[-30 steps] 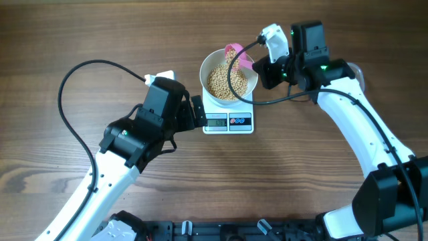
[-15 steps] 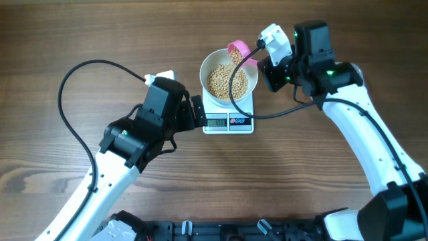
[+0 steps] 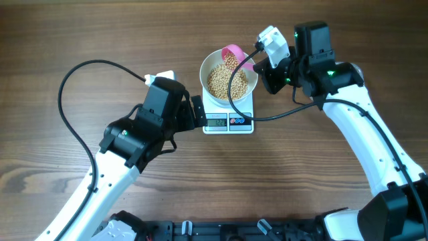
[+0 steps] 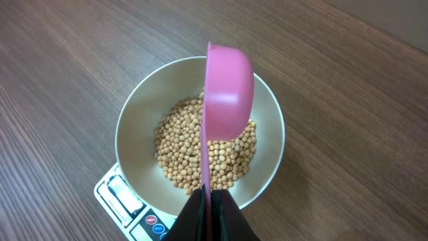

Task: Scoop item into bowl and weigh 150g on scale
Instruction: 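Tip the scoop slowly with the right gripper to pour beans into bowl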

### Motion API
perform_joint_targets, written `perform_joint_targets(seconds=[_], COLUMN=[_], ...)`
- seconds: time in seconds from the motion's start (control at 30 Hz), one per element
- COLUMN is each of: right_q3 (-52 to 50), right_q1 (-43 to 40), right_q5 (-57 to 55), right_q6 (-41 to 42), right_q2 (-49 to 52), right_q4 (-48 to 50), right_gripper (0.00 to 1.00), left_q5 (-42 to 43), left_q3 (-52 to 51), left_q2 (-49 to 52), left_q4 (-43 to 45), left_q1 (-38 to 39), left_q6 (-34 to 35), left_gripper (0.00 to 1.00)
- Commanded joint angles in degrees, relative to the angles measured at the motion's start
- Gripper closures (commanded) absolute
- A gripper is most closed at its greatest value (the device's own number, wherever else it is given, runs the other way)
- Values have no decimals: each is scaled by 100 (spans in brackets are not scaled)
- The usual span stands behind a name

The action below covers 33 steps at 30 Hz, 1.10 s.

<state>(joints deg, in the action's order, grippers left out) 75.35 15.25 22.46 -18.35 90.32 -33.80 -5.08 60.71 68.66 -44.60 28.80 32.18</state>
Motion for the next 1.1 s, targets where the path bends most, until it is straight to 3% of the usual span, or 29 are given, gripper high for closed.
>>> perform_joint_targets(seconds=[0.0, 0.7, 0.8, 1.07], right_q3=[44, 44, 44, 44], right_q1=[33, 42, 210, 501], right_q5=[37, -450, -612, -896], right_q6=[-120, -728, -1335, -1377], right_q2=[-96, -96, -96, -92], right_q4=[37, 125, 37, 26], right_gripper=[95, 96, 96, 96], left_q5=[-57, -57, -57, -57], left_q3=[4, 4, 4, 4], left_q2=[-42, -42, -42, -42], left_q4=[11, 11, 11, 11], left_q1=[-26, -26, -26, -26], left_q6=[-48, -48, -48, -48], left_gripper=[0, 0, 0, 0])
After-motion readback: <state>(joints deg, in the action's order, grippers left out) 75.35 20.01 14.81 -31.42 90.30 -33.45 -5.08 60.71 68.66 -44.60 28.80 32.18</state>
